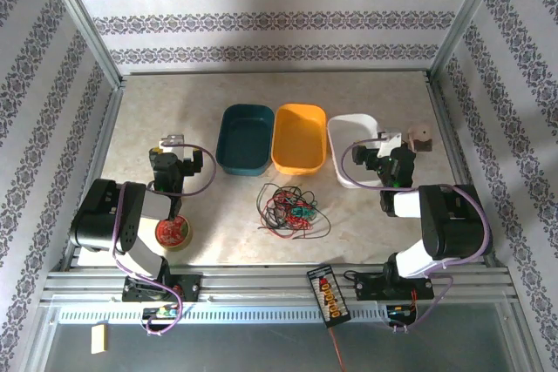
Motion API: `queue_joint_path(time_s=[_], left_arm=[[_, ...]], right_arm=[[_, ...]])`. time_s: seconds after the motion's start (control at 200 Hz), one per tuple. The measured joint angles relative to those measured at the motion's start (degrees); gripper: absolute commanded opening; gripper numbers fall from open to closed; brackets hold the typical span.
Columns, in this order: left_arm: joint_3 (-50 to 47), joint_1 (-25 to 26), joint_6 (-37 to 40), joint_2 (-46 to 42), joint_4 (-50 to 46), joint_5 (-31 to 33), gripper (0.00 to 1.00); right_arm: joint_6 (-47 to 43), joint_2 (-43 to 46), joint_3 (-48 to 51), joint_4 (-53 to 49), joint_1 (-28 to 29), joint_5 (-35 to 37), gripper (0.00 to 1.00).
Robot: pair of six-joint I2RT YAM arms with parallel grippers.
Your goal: Untangle the cables
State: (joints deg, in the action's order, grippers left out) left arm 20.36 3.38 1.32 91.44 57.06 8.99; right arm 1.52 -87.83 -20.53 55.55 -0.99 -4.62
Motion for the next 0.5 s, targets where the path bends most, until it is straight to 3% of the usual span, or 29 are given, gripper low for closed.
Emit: queue_joint_path(time_s=[0.5], left_arm=[[0.0, 0.0, 0.0, 0.0, 0.0, 0.5, 0.99]], right_arm=[[0.0, 0.0, 0.0, 0.0, 0.0, 0.0, 0.99]])
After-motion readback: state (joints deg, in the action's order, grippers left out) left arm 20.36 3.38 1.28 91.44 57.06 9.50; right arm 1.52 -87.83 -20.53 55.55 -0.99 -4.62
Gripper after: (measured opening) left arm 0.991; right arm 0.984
